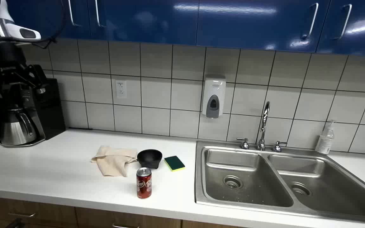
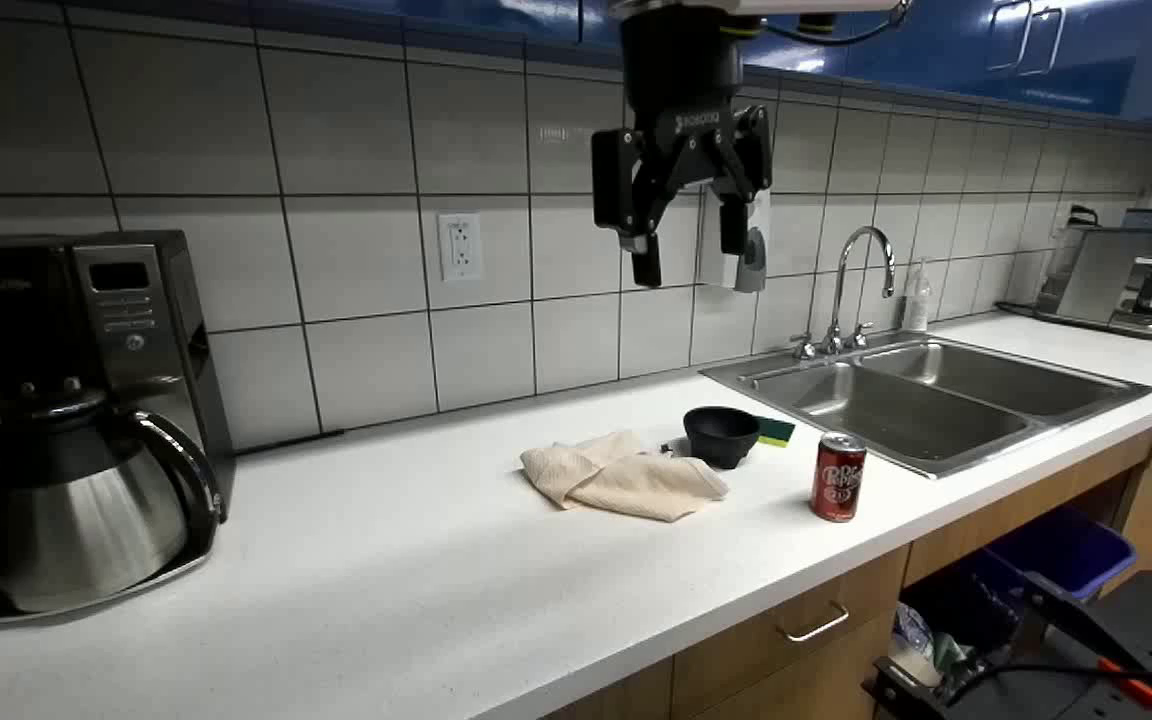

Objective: Put the red can in the black bowl

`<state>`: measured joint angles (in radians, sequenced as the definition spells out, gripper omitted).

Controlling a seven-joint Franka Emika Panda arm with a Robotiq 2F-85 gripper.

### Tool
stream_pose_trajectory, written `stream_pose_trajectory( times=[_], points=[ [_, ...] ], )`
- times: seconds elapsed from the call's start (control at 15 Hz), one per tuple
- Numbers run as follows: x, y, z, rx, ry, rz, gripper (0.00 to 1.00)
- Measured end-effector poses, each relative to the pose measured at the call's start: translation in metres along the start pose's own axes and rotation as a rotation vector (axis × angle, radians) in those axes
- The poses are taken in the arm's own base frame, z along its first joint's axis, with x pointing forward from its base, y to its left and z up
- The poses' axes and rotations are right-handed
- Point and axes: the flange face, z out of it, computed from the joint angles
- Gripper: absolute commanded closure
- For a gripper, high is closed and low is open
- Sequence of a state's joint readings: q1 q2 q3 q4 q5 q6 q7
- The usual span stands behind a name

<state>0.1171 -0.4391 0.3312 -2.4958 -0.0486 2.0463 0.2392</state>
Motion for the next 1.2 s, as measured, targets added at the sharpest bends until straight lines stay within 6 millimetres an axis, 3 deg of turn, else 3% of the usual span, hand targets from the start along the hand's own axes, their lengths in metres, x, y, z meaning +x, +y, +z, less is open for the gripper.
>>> stream_pose_trajectory(
  times=[0.87,1.2],
  points=[
    [0.000,0.002,0.002,0.005,0.004,0.004,0.00],
    [0.007,0.028,0.026,0.054,0.072,0.048,0.00]
  ],
)
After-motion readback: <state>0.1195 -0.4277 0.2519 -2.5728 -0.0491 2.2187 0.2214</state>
